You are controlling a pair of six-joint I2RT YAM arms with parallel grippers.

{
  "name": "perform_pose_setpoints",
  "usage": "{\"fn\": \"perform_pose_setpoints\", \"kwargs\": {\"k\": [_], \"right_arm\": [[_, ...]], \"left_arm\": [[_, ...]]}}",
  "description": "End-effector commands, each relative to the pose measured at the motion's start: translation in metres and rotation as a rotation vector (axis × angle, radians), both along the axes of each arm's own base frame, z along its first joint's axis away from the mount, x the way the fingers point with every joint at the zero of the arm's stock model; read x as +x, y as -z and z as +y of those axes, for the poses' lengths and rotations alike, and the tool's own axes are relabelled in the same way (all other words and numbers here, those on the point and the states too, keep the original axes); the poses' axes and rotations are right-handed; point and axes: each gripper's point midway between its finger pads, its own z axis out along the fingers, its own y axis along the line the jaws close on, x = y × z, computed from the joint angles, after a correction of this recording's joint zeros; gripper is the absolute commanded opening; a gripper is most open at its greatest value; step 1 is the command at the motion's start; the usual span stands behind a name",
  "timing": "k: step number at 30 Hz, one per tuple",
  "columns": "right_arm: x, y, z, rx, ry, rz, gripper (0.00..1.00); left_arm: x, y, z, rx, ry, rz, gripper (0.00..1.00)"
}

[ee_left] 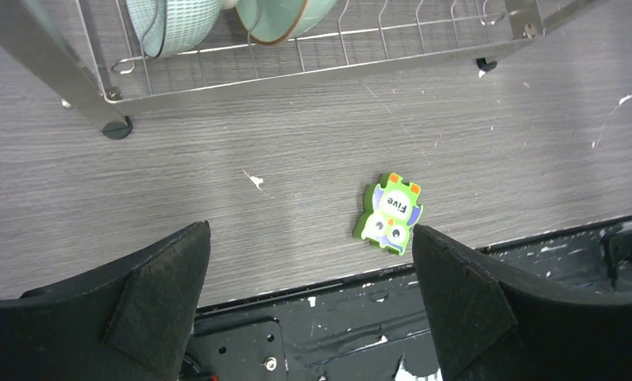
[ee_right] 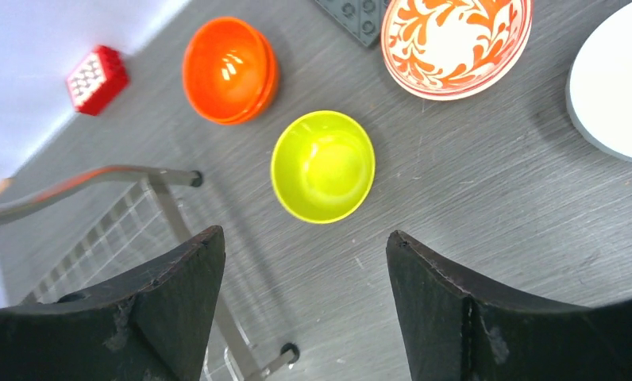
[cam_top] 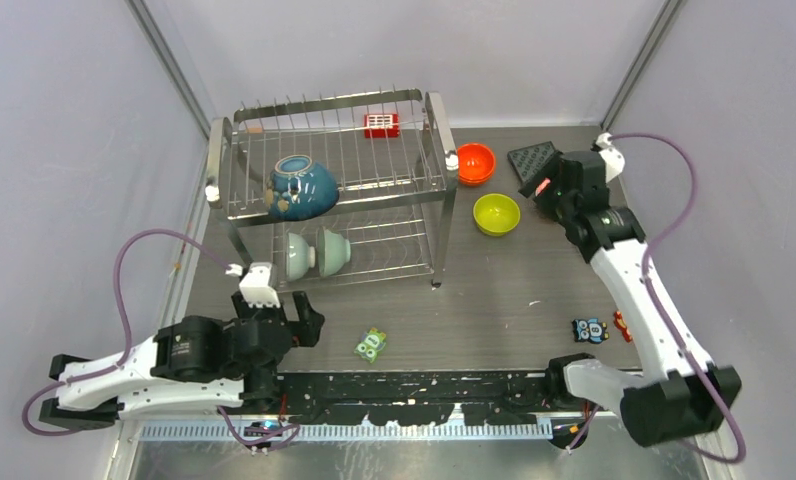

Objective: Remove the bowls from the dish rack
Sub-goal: Pick up the bowl from the dish rack.

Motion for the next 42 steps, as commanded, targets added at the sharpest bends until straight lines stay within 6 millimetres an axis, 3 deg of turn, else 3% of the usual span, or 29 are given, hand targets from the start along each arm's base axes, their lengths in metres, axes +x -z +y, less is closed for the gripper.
{"fn": "perform_pose_setpoints", "kwargs": {"k": [1,5,10,15,18,23,28,32,36,42], "right_arm": [[-0.035,-0.029,0.006,0.052,-0.058,-0.079,0.78],[-0.055,-0.032,0.012,0.096,-0.086,-0.163,0.78],[-0.066,-0.015,0.013,0.094,-0.101,-0.153,0.78],[-0.072,-0.002,0.018,0.112,-0.123,-0.150,0.78],[-0.076,0.001,0.020,0.129,-0.130,-0.160,0.78],[-0.082,0.005,0.026,0.146,-0.158,-0.158,0.78],[-0.087,0.013,0.031,0.157,-0.185,-0.146,0.78],[-0.089,0.014,0.037,0.161,-0.208,-0.145,0.77],[-0.089,0.010,0.042,0.170,-0.227,-0.156,0.78],[-0.088,0.002,0.048,0.177,-0.248,-0.166,0.78]], "left_arm": [[-0.002,-0.017,-0.027,0.064,0.100,0.004,1.00],[-0.010,-0.025,-0.069,0.167,0.244,0.023,1.00],[-0.027,-0.057,-0.122,0.159,0.418,-0.123,1.00],[-0.046,-0.114,-0.157,0.104,0.483,-0.268,1.00],[-0.044,-0.155,-0.169,-0.076,0.457,-0.335,1.00],[-0.030,-0.224,-0.159,-0.429,0.360,-0.475,0.98],[-0.020,-0.261,-0.145,-0.616,0.253,-0.540,0.98],[-0.019,-0.278,-0.147,-0.695,0.225,-0.583,0.98],[-0.010,-0.290,-0.130,-0.844,0.113,-0.584,0.99],[0.014,-0.277,-0.093,-0.980,-0.142,-0.504,0.98]]}}
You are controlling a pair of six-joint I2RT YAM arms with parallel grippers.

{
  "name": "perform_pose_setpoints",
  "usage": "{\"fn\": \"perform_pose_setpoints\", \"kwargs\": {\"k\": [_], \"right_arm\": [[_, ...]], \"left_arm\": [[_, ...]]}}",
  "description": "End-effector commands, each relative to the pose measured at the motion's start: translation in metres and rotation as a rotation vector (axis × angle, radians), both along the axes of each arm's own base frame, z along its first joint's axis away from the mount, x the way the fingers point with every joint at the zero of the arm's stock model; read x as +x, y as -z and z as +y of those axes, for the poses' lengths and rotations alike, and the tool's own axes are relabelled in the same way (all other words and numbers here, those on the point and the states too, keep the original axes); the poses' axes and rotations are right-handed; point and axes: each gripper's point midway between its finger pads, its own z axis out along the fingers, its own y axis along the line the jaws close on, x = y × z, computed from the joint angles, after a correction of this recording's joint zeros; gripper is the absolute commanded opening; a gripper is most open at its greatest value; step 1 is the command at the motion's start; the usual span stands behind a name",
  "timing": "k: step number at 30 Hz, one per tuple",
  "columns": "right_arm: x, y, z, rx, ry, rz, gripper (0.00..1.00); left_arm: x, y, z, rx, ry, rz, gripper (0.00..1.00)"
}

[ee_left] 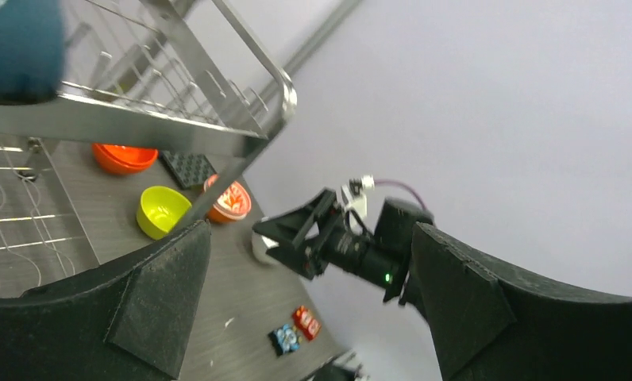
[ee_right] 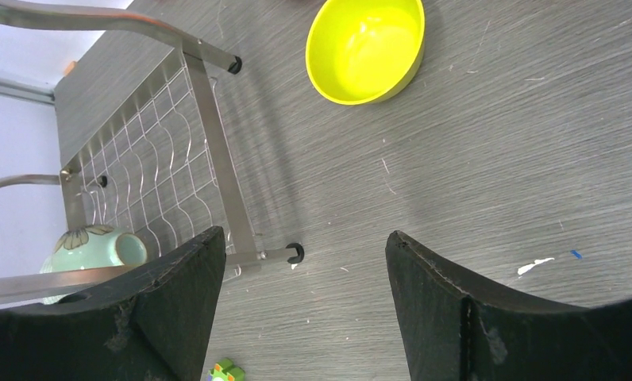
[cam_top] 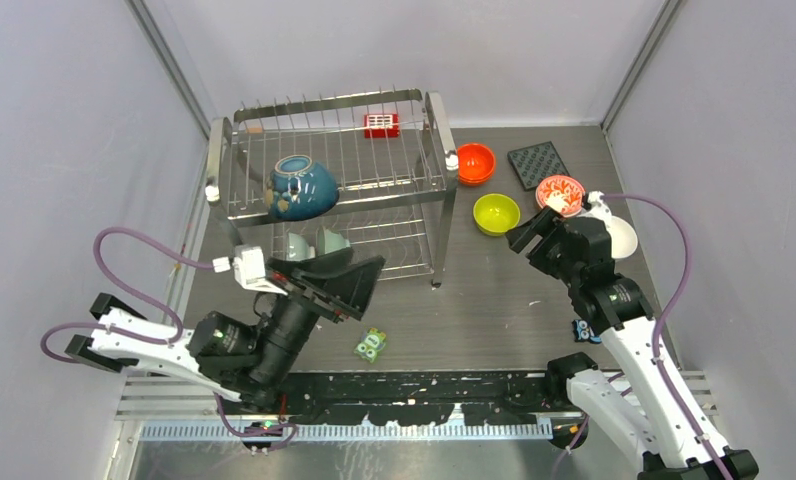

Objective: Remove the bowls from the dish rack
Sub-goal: Pick up the bowl from the dish rack.

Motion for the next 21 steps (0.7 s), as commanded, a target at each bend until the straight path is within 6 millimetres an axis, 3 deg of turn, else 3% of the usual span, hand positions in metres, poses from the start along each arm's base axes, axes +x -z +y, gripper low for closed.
{"fn": "perform_pose_setpoints", "kwargs": {"k": [1,8,13,21], "right_arm": [[0.005,-0.027,0.008,0.032,-0.022,-0.075,0.78],[0.003,-0.032,0.012,0.028,-0.042,-0.083,0.77],[0.004,-0.033,0.015,0.031,-0.049,-0.087,0.77],[0.008,-0.033,0.020,0.046,-0.058,-0.083,0.77]], "left_arm": [[0.027,-0.017,0.054,-0.325,-0.150,0.181,0.98],[0.041,-0.026,0.083,-0.402,-0.226,0.168,0.97],[0.051,-0.020,0.103,-0.428,-0.282,0.184,0.96],[0.054,0.003,0.105,-0.376,-0.309,0.242,0.96]]}}
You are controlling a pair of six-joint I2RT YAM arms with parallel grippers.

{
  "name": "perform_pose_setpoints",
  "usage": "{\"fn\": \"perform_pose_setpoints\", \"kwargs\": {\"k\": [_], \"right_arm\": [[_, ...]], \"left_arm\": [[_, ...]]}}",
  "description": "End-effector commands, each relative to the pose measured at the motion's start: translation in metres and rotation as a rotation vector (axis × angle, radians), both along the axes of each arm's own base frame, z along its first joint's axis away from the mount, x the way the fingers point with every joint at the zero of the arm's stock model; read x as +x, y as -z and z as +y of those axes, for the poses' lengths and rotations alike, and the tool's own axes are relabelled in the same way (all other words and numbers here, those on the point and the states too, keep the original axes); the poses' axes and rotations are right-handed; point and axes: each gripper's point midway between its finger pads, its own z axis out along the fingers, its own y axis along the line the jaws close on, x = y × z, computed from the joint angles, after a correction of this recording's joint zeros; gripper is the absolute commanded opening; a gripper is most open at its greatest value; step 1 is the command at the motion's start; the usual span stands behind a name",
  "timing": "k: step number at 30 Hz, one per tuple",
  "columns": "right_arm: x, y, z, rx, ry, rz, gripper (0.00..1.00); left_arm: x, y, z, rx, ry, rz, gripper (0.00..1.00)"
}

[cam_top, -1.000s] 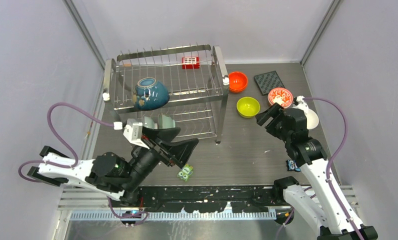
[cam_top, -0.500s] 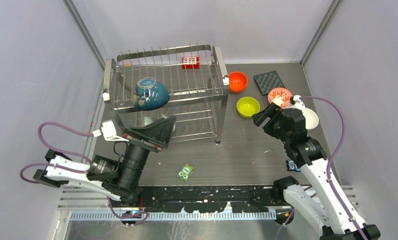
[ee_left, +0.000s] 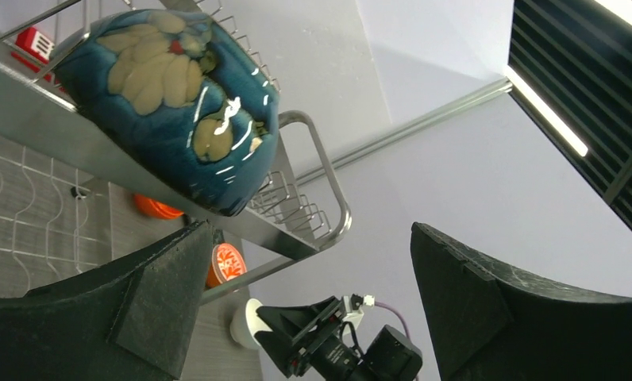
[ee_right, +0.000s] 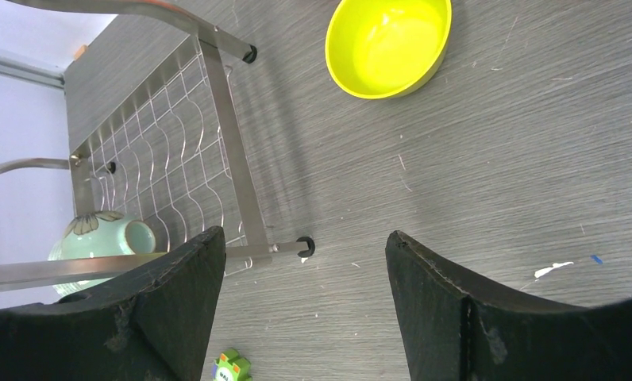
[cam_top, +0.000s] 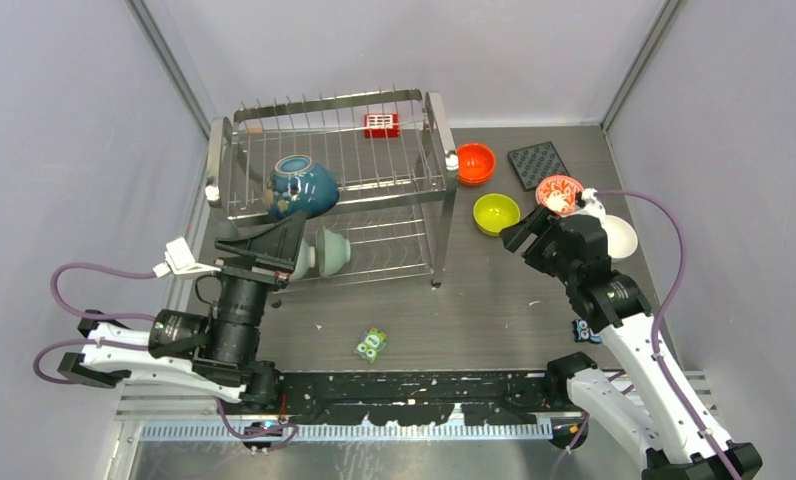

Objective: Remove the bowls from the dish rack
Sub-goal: Pick up the bowl from the dish rack.

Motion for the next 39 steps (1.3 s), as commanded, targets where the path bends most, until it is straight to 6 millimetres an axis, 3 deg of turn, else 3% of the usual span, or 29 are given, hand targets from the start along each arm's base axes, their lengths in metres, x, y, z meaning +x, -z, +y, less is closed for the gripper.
{"fn": "perform_pose_setpoints", "kwargs": {"k": [1,8,32,39], "right_arm": [[0.008,-0.027,0.007,0.044,-0.013,-0.072,0.78],[0.010,-0.025,0.009,0.052,-0.014,-0.068,0.78],[0.013,-0.023,0.014,0.057,-0.032,-0.076,0.78],[0.013,-0.023,0.014,0.053,-0.033,-0.075,0.78]], "left_arm": [[0.003,0.016,0.006,-0.049,-0.008,0.062,0.96],[0.007,0.022,0.008,-0.070,-0.014,0.055,0.95],[0.015,0.023,0.008,-0.117,-0.051,-0.083,0.69],[0.019,0.025,0.009,-0.117,-0.070,-0.089,0.69]]}}
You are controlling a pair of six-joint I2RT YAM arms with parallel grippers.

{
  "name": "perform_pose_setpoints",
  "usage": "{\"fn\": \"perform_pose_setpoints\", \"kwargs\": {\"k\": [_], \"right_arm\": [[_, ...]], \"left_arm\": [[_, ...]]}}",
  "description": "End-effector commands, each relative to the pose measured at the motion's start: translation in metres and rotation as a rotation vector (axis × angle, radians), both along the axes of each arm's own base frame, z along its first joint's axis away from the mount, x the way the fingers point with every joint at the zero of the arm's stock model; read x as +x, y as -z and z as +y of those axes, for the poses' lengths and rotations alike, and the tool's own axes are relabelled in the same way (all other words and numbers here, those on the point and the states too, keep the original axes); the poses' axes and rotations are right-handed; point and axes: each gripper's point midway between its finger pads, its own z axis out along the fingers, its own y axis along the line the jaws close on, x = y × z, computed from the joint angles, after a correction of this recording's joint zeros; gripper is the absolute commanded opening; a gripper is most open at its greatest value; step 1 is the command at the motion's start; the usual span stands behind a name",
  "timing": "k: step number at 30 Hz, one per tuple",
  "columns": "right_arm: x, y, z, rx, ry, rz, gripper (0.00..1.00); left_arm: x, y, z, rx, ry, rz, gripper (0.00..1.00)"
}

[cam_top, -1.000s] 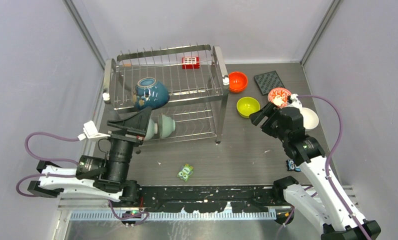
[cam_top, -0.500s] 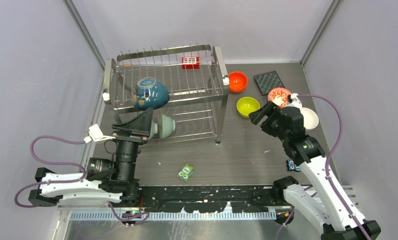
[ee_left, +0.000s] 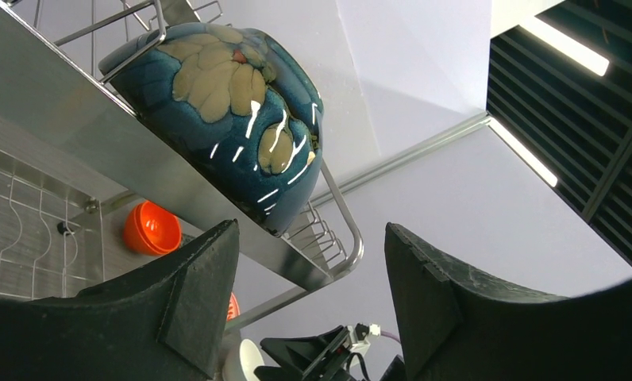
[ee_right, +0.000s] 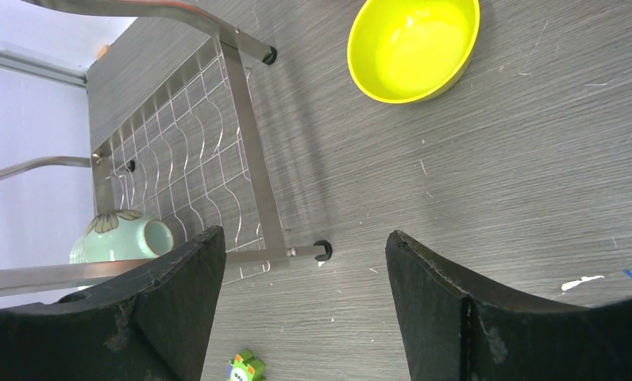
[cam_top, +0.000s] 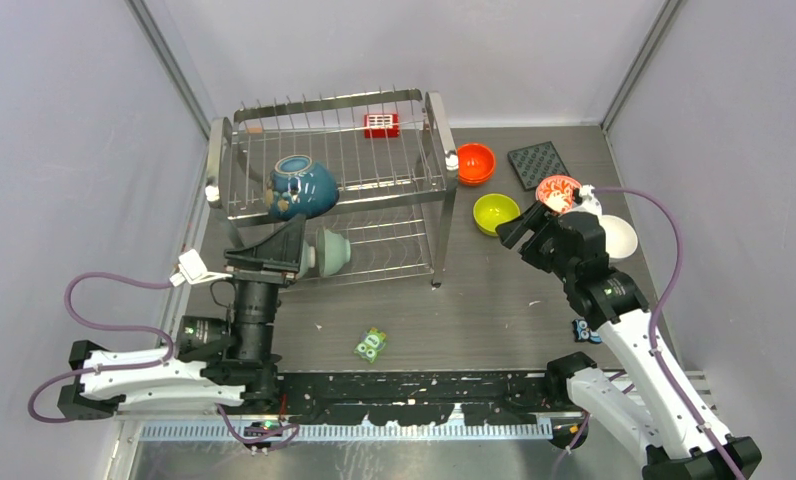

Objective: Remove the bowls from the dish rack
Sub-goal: Pick up the bowl from the dish rack.

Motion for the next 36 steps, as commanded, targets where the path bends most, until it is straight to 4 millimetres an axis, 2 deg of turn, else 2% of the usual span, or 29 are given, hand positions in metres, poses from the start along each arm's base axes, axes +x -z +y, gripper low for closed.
{"fn": "perform_pose_setpoints", "kwargs": {"k": [1,7,12,17,20,24,31,36], "right_arm": [[0.005,-0.018,0.006,0.018,-0.017,-0.059,0.78],[0.006,-0.017,0.005,0.009,-0.013,-0.055,0.78],[0.006,-0.017,0.006,0.008,-0.018,-0.055,0.78],[0.006,-0.017,0.007,0.006,-0.020,-0.056,0.78],[0.006,-0.018,0.007,0.000,-0.023,-0.055,0.78],[0.007,-0.017,0.007,-0.005,-0.024,-0.055,0.78],[0.007,-0.015,0.008,-0.010,-0.027,-0.053,0.78],[0.005,-0.014,0.009,-0.021,-0.036,-0.055,0.79]], "left_arm": [[0.001,-0.006,0.004,-0.070,-0.001,-0.017,0.69],[0.005,-0.007,0.002,-0.068,-0.001,-0.020,0.68],[0.010,-0.002,0.003,-0.071,-0.011,-0.015,0.64],[0.014,-0.001,0.003,-0.097,-0.009,-0.023,0.47],[0.015,-0.003,0.001,-0.106,-0.002,-0.034,0.43],[0.016,-0.003,0.001,-0.111,-0.001,-0.039,0.44],[0.021,0.006,0.001,-0.127,-0.012,-0.036,0.54],[0.029,0.008,-0.003,-0.145,0.002,-0.076,0.54]]}}
